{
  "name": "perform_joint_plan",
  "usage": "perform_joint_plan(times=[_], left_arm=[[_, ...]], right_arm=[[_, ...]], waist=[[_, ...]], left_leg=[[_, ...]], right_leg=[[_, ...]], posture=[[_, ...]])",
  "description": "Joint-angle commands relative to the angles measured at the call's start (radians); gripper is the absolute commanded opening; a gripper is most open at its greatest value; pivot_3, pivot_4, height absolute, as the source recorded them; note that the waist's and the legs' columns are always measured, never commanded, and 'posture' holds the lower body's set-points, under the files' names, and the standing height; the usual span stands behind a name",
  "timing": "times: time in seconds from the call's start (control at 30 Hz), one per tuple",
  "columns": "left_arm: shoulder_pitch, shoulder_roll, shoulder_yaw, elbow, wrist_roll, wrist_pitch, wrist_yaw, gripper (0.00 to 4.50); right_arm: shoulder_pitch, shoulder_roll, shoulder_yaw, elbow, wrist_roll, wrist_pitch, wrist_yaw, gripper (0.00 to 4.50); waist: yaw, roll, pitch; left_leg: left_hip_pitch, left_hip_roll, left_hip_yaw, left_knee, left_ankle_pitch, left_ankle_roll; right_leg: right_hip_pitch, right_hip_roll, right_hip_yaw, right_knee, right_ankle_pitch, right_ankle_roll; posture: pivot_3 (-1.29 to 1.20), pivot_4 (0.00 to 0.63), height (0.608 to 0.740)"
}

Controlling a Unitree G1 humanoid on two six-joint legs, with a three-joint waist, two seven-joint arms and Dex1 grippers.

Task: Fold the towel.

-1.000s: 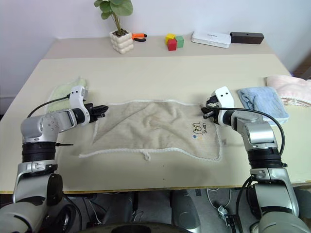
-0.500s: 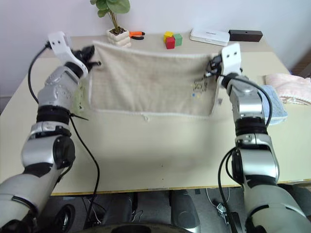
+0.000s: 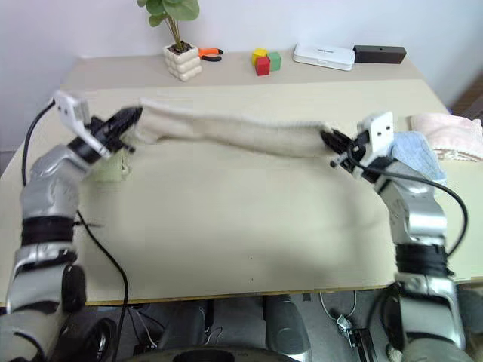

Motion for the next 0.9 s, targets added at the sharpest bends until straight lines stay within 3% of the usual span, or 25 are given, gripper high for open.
perform_joint_plan(times=[0.03, 0.23, 0.37, 0.63, 0.9], left_arm=[[0.072, 0.08, 0.03, -0.163, -0.073, 0.103, -0.071, 0.07], [0.277, 0.209, 0.061, -0.384, -0.206, 0.34, -0.151, 0.07], [0.342, 0.229, 0.108, -0.468, -0.304, 0.463, -0.132, 0.07], [0.233, 0.152, 0.087, -0.336, -0.24, 0.385, -0.03, 0.07], [0.101, 0.042, 0.009, -0.167, -0.088, 0.182, 0.019, 0.07]], right_arm=[[0.055, -0.06, -0.046, -0.13, 0.048, 0.037, 0.062, 0.0], [0.167, -0.166, -0.094, -0.181, 0.082, 0.088, 0.16, 0.0], [0.151, -0.182, -0.109, -0.099, 0.064, 0.07, 0.178, 0.0], [-0.014, -0.129, -0.071, 0.139, -0.04, -0.056, 0.106, 0.0], [-0.056, -0.048, -0.016, 0.177, -0.096, -0.108, 0.069, 0.0]], waist=[[0.0, 0.0, 0.0], [0.008, -0.001, 0.0], [0.009, -0.001, 0.0], [0.009, -0.001, 0.0], [0.009, -0.001, 0.0]], left_leg=[[0.001, 0.0, 0.0, 0.0, 0.0, 0.0], [0.006, 0.0, 0.001, -0.001, 0.0, 0.0], [0.006, 0.0, 0.001, 0.0, 0.0, 0.0], [0.006, 0.0, 0.001, 0.0, 0.0, 0.0], [0.005, 0.0, 0.001, 0.0, 0.0, 0.0]], right_leg=[[0.001, 0.0, 0.0, 0.0, 0.0, 0.0], [0.006, 0.0, 0.0, -0.002, -0.001, -0.001], [0.006, 0.0, 0.0, -0.002, -0.002, -0.002], [0.006, 0.0, 0.0, -0.002, -0.001, -0.001], [0.006, 0.0, 0.0, -0.002, -0.001, -0.001]], posture=[[0.0, 0.15, 0.74], [0.0, 0.15, 0.74], [0.0, 0.15, 0.74], [0.0, 0.15, 0.74], [0.0, 0.15, 0.74]])
